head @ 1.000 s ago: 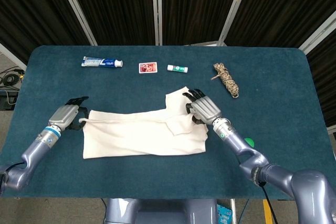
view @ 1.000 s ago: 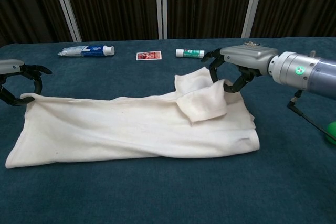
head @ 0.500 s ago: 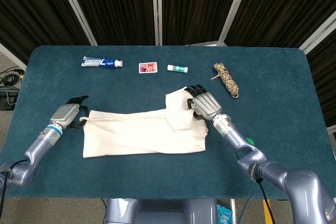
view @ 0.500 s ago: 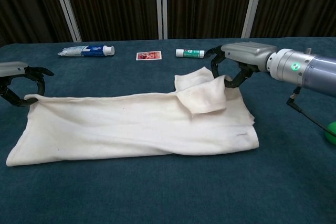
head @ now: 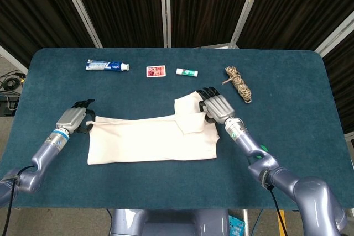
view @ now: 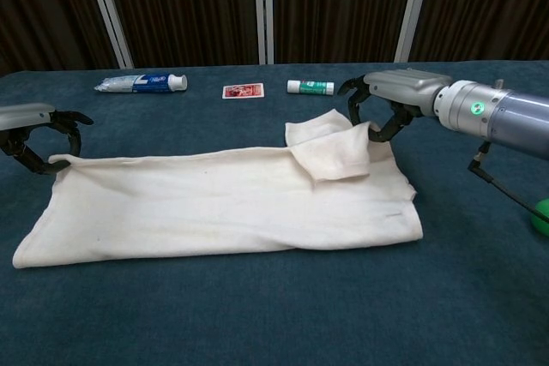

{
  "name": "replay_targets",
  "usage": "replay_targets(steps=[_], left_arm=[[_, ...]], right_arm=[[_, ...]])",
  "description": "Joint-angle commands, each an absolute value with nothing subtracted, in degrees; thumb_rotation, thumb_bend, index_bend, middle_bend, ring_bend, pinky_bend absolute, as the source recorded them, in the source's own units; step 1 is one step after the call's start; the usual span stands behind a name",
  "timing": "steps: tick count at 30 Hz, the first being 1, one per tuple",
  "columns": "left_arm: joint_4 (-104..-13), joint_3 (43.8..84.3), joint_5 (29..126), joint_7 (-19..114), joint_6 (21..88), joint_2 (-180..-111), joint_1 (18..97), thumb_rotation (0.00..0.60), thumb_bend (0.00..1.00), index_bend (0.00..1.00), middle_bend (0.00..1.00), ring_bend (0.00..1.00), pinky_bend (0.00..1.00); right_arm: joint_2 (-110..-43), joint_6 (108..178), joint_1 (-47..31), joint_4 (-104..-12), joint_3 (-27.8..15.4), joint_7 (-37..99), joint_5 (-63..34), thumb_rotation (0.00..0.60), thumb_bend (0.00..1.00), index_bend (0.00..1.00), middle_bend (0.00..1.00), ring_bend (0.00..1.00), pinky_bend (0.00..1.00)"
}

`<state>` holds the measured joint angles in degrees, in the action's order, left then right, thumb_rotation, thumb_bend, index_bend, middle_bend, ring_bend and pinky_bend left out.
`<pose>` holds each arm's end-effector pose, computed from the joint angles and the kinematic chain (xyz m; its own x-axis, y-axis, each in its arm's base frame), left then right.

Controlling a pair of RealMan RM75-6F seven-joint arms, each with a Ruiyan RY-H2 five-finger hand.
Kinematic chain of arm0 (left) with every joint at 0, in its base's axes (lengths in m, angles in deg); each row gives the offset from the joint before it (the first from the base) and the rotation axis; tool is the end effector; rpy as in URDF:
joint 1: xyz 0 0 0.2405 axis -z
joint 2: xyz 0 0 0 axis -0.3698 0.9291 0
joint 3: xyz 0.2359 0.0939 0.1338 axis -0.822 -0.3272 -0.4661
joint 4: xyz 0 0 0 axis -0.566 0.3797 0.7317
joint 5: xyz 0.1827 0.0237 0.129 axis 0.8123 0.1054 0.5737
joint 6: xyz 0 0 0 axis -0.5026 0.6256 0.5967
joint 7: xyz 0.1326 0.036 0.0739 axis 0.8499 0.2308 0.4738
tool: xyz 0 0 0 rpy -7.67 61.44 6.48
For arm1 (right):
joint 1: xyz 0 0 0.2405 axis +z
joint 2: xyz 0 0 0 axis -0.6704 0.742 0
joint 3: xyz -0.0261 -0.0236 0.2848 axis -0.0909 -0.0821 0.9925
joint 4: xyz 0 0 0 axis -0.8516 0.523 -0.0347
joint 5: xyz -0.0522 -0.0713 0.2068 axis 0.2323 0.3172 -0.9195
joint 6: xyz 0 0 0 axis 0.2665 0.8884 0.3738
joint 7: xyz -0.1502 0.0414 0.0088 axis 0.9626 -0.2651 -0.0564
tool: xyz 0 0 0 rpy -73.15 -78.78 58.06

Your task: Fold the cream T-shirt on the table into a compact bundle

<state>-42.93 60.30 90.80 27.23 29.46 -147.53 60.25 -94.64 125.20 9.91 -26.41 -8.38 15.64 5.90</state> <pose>-0.3328 0.4131 0.0140 0.3059 0.4617 0.8326 0.9494 -0.0830 -0.3028 -0.1903 -0.4728 -0.0626 0.4519 -0.2488 0.8567 -0.8407 -0.4400 0.3156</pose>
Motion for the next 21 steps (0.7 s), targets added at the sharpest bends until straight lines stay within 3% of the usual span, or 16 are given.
replay_targets(steps=[1, 8, 11, 16, 19, 21], left_arm=[[-41.9, 60.4, 91.2, 26.7, 30.0, -148.4, 60.2, 0.600, 0.57, 0.80, 0.00, 0.00, 0.00], [-39.6, 60.4, 91.8, 26.2, 30.0, -149.9, 60.4, 0.600, 0.58, 0.78, 0.00, 0.00, 0.00], [-38.7, 60.2, 92.1, 26.7, 29.7, -150.4, 60.7, 0.600, 0.57, 0.71, 0.00, 0.00, 0.00], [-39.5, 60.2, 92.1, 26.8, 28.9, -149.8, 60.9, 0.600, 0.44, 0.22, 0.00, 0.00, 0.00], [-40.1, 60.2, 91.6, 28.1, 28.3, -149.2, 61.0, 0.600, 0.42, 0.04, 0.00, 0.00, 0.00], [-40.7, 60.3, 91.1, 29.0, 27.9, -148.7, 61.0, 0.600, 0.42, 0.00, 0.00, 0.00, 0.00]], right_arm=[[-95.1, 125.0, 10.0, -25.6, -8.6, 15.0, 6.0, 0.600, 0.42, 0.73, 0.10, 0.00, 0.00], [-96.4, 124.6, 10.3, -23.1, -8.9, 13.6, 6.2, 0.600, 0.42, 0.73, 0.10, 0.00, 0.00], [-97.1, 124.5, 10.4, -21.8, -9.0, 12.9, 6.2, 0.600, 0.42, 0.73, 0.10, 0.00, 0.00], [-98.1, 124.6, 10.7, -20.0, -9.3, 11.8, 6.6, 0.600, 0.42, 0.73, 0.10, 0.00, 0.00], [-98.5, 124.5, 10.8, -19.1, -9.5, 11.7, 6.7, 0.600, 0.42, 0.73, 0.10, 0.00, 0.00], [-98.7, 124.4, 10.7, -18.6, -9.5, 11.6, 6.7, 0.600, 0.42, 0.73, 0.10, 0.00, 0.00]])
